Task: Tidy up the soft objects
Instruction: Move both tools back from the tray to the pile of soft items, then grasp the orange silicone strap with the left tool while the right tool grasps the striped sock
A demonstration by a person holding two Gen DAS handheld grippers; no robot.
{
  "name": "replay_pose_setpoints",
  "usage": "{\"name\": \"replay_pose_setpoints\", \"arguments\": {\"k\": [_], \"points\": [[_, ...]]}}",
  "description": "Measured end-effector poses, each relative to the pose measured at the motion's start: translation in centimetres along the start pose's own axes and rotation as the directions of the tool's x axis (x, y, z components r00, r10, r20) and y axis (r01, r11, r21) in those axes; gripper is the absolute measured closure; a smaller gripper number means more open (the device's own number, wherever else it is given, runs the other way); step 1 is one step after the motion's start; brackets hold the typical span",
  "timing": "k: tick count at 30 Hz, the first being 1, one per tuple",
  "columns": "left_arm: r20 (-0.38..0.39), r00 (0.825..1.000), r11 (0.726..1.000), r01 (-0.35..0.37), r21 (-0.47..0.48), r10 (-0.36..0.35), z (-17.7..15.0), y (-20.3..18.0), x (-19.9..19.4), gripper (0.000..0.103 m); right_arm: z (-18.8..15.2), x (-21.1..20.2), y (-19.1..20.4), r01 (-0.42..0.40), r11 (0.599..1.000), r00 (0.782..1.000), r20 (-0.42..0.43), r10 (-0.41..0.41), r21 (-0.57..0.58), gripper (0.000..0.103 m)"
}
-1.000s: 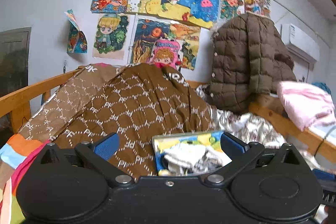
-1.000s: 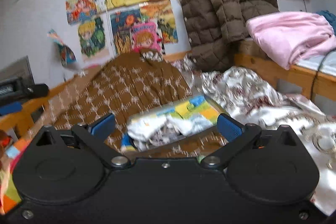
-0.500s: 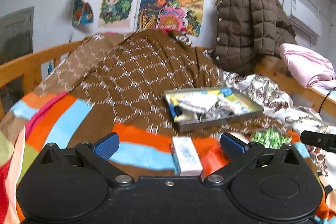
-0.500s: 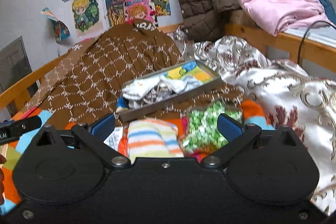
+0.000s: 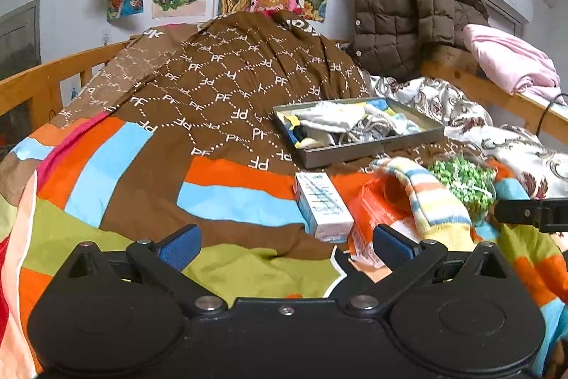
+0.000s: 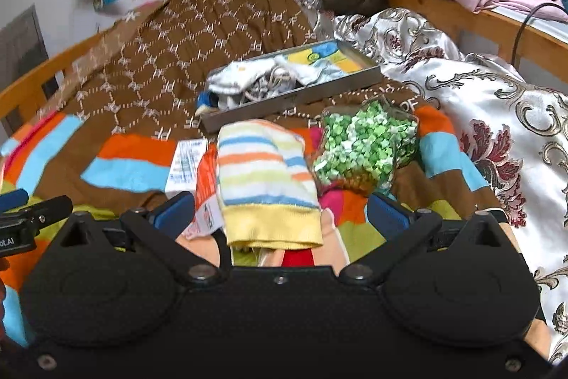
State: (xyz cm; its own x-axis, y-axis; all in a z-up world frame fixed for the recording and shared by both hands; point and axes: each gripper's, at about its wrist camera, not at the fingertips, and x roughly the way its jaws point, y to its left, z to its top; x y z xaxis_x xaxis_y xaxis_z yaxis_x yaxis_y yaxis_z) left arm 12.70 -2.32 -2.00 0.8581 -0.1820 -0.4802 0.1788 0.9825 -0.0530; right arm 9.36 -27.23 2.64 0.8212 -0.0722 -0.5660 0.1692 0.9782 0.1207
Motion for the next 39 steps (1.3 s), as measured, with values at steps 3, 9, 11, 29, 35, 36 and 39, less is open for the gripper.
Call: {"name": "replay_pose_setpoints", "arguments": {"k": [3,9,11,29,35,36,39], "points": [[-0.009,1.000,1.000,0.005,0.012,-0.005,-0.4,0.0,0.3,0.001,-0.2,0.3,0.1,-0.004,1.000,1.000,-0.020,0.004,-0.021,0.000],[-0.029,1.000,1.000,0.002,0.026,-0.001,-0.7,-0.1,1.1,0.001,-0.7,1.6,0.6,0.002,0.999,0.998,-0.062,-0.004,-0.035,0.000],[-0.025,1.000,0.999,0.005,0.037,-0.004,-0.8,-0.2,1.4,0.001,-0.9,2.0,0.7,0.002,0.999,0.997,-0.076,-0.005,-0.034,0.001],[-0.017,0.994,0.991,0.105,0.080,-0.104,-1.1,-1.1,5.8,0.001,-0.5,7.5,2.3,0.024,0.994,0.999,-0.030,-0.028,-0.106,0.001],[-0.037,0.994,0.993,0.109,0.046,-0.108,-1.3,-0.6,6.5,0.001,-0.2,9.4,2.9,-0.012,0.995,0.999,-0.034,0.008,-0.103,0.001],[-0.038,0.994,0.993,0.109,0.043,-0.107,-1.3,-0.5,6.5,0.001,-0.2,9.7,2.8,-0.014,0.995,0.999,-0.040,0.010,-0.099,0.001],[-0.039,0.994,0.993,0.108,0.041,-0.107,-1.2,-0.5,6.6,0.001,-0.2,10.6,2.6,-0.025,0.996,0.998,-0.055,0.021,-0.082,0.015]]}}
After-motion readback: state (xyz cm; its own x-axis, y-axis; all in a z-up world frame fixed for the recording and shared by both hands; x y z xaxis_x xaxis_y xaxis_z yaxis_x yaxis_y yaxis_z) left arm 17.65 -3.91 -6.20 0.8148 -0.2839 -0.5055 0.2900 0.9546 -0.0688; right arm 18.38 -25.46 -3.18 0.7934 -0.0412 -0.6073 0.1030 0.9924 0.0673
